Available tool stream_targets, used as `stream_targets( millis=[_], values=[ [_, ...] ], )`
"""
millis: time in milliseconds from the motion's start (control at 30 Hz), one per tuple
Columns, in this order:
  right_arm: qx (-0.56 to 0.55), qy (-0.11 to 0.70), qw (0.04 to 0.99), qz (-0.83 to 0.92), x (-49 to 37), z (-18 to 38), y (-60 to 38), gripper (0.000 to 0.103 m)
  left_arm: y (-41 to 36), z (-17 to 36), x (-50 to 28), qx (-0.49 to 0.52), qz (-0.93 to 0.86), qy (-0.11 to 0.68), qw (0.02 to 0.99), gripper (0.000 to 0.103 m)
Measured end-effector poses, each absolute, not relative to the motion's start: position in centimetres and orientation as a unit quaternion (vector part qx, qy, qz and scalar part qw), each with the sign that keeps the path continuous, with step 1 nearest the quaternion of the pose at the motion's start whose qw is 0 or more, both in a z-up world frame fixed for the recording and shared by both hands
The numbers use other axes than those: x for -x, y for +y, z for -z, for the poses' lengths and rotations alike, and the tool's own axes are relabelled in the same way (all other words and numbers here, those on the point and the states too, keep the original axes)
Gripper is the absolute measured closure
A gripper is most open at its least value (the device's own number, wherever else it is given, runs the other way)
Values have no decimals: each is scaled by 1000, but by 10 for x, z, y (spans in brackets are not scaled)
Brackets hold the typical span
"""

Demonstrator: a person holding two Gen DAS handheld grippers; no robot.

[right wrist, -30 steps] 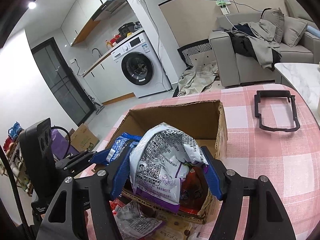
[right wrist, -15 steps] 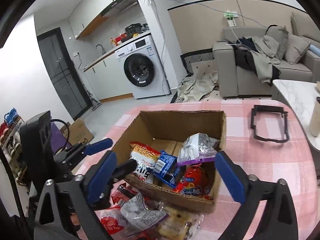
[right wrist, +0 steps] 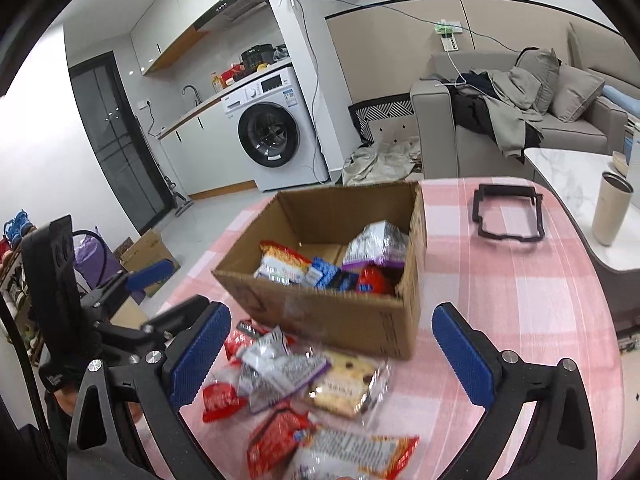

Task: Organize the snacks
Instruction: 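Open both tools to drop the packs and pull back, then reach the left tool to the white-red bag while the right tool reaches the silver noodle bag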

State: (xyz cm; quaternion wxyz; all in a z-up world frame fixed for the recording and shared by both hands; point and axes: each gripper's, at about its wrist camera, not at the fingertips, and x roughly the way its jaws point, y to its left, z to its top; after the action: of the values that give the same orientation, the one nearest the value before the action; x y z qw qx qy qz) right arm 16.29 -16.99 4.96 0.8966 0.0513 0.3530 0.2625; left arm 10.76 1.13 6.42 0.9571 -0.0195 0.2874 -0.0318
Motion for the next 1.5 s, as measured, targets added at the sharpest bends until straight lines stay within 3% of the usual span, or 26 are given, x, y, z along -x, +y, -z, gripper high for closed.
stream_targets(
  millis=[467, 1100, 1500],
  values=[
    [-26, 385, 889, -246, -127, -17, -186, 0, 7, -42, -62, 5, 18, 296, 955, 1],
    [69, 443, 860, -244, -124, 14, -174, 0, -3, -9, -62, -29, 24, 341, 939, 1],
    [103, 476, 834, -261, -121, 42, -155, 0, 16, 6, -70, 9, 23, 354, 935, 1]
  ],
)
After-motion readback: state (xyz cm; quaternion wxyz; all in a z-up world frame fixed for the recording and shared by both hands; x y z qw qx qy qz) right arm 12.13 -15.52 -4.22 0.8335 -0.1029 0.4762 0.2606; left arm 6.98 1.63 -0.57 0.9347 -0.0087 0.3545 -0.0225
